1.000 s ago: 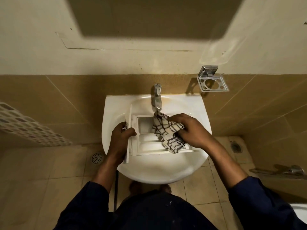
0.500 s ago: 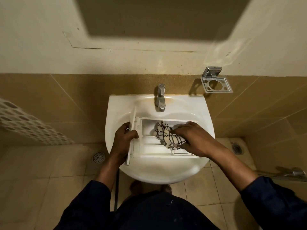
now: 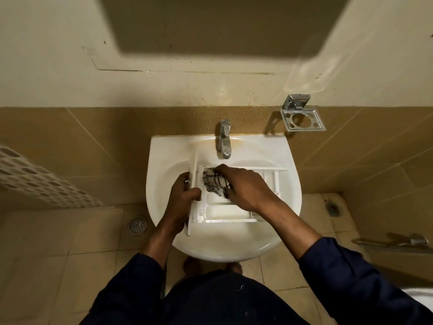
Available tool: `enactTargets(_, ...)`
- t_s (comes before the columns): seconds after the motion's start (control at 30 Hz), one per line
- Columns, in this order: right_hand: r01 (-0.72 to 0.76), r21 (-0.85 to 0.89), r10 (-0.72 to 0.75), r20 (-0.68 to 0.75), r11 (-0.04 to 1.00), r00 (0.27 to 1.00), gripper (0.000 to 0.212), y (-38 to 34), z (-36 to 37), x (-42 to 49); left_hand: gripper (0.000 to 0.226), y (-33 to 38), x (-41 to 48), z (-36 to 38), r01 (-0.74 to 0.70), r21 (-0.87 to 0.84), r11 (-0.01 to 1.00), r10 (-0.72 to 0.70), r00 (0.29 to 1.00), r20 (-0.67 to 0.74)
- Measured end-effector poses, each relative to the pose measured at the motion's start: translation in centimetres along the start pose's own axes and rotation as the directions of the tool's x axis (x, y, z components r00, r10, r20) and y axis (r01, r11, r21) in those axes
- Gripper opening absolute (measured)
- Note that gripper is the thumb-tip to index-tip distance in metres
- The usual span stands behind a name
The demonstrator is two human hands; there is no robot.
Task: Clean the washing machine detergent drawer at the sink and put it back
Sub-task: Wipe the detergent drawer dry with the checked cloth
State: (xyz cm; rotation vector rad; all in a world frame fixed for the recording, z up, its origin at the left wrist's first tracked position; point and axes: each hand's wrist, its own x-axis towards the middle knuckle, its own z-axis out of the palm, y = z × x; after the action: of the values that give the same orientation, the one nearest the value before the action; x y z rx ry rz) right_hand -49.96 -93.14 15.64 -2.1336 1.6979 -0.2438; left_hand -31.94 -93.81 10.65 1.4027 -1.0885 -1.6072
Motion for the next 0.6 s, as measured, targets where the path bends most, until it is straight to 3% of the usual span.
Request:
enactTargets(0.1, -0.023, 0.121, 0.01, 0.107, 0.992, 0.994, 0.067, -0.2, 0.4, 0.1, 0.064, -0.4, 0.0, -0.3, 0.006, -0.022, 1.0, -0.007, 0.999, -0.037)
enactTargets(0.17, 0.007, 0.094, -0.02, 0.144, 0.996, 0.989, 0.079, 0.1, 0.6, 0.0, 0.063, -0.3, -0.1, -0.5, 0.004, -0.039, 0.999, -0.006, 0.999, -0.054)
enactTargets(0.33, 0.12, -0.041, -0.115, 0.118, 0.992, 0.986, 0.07, 2.5, -0.1, 0.2, 0.059, -0.2, -0.3, -1.2, -0.018, -0.104, 0.994, 0.011, 0.998, -0.063)
enactTargets(0.5, -0.026, -0.226, 0.076, 0.215, 0.974, 0.974, 0.064, 5.0, -2.6, 0.8, 0.052, -0.2, -0.2, -1.7, -0.031, -0.095, 0.995, 0.024, 0.997, -0.077)
enactTargets(0.6, 0.022, -0.25, 0.012, 0.134, 0.968, 0.991, 0.06, 3.3, -1.8, 1.0, 0.056, 0.0, 0.0, -0.6, -0.007, -0.092, 0.996, 0.002, 0.998, -0.058)
